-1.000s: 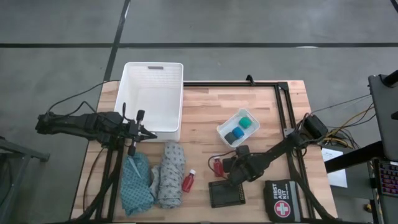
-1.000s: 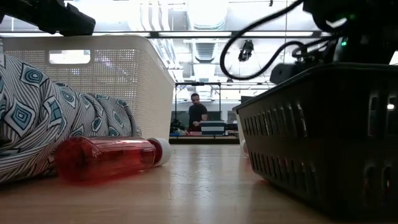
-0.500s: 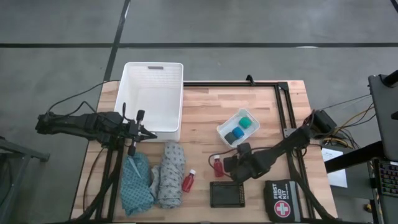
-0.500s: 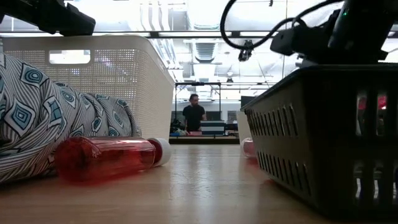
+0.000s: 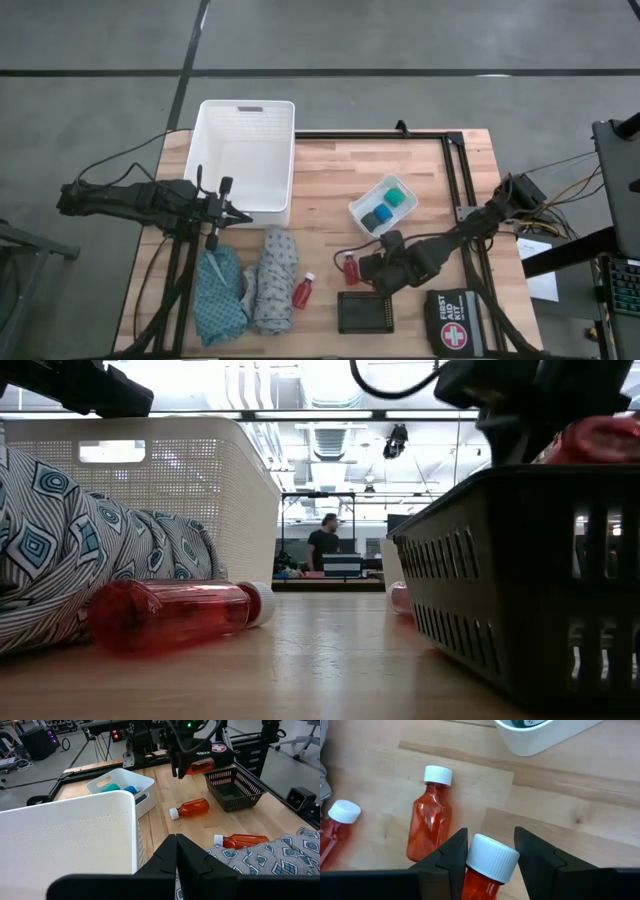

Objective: Pick & place medical supplies in basket/bin
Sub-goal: Put the right red pill bottle into the black bin

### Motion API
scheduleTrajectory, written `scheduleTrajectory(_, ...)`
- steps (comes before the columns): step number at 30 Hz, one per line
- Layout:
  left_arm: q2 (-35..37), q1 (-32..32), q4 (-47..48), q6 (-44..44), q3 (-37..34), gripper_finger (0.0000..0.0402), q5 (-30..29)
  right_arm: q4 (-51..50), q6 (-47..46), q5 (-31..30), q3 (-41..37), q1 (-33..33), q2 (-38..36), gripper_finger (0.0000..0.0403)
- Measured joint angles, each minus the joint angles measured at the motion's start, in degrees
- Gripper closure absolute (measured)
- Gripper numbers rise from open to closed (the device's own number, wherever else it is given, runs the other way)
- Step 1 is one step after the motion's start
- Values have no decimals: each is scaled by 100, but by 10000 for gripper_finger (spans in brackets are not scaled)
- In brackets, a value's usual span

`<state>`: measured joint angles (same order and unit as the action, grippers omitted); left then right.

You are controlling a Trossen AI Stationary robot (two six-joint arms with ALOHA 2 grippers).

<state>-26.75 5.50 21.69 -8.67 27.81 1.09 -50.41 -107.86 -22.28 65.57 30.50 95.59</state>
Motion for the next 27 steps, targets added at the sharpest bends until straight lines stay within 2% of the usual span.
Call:
scheduleTrajectory(7, -1, 0, 0, 0, 0, 396, 0, -246, 49, -17, 450, 171, 13, 261)
scheduleTrajectory(20, -1, 0, 0, 0, 1, 396, 1, -231, -172, -188, 472, 424, 19, 261)
scheduleTrajectory(23, -1, 0, 0, 0, 0, 396, 0, -110, 335, -179, 489, 455, 22, 261)
scheduleTrajectory(27, -1, 0, 0, 0, 1, 396, 1, -92, 1448, -200, 653, 475, 26, 261)
